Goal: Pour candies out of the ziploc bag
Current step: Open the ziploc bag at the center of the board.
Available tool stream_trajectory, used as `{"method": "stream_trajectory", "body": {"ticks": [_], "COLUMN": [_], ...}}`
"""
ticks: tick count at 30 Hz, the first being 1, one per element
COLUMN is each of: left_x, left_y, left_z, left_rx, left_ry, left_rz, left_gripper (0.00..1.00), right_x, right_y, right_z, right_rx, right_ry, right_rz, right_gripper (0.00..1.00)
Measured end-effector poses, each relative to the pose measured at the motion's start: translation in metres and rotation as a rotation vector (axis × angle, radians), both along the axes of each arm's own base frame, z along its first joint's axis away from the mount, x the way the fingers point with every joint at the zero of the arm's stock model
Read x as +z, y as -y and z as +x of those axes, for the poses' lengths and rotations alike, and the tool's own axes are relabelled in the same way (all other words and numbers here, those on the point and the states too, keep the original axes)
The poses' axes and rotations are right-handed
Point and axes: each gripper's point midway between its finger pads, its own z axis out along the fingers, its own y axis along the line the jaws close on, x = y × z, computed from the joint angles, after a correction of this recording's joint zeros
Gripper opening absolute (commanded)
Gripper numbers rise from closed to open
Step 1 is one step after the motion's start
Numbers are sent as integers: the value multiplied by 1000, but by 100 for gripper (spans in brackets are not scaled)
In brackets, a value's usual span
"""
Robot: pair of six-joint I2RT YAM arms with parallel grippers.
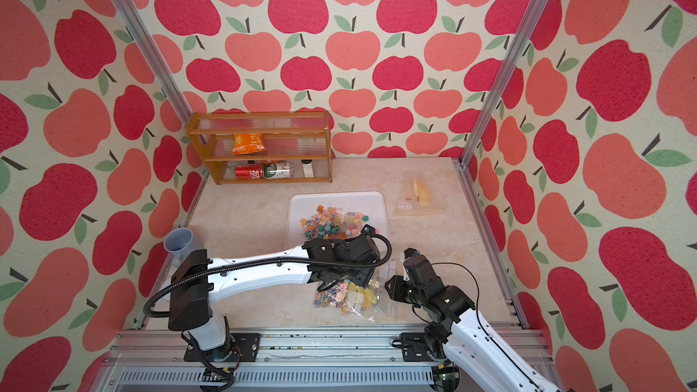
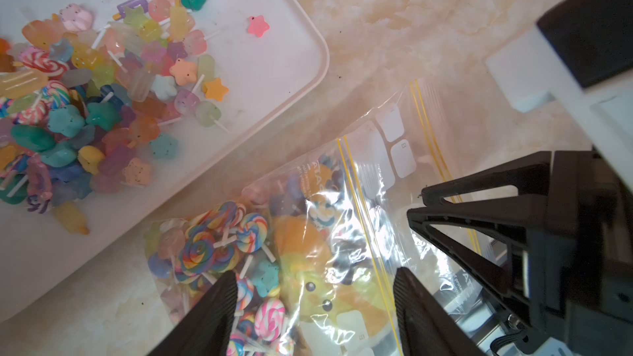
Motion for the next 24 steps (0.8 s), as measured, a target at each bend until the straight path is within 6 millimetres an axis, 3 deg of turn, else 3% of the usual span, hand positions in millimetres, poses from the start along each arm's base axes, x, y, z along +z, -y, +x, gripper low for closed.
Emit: {"method": "stream_trajectory", "body": {"ticks": [11,24], "left_x": [0,8], "left_y": [0,-15], "left_z": [-2,-2], "left_rx": [15,27], "left_ry": [-13,9], "left_rz": [-6,-5], "left_gripper": [70,70], "right_x": [11,23], "right_y": [-22,-30], "right_z": [8,3], "right_rx": [46,85], "right_ry": [40,55], "right_rz": [108,171], "right_gripper": [31,32]}}
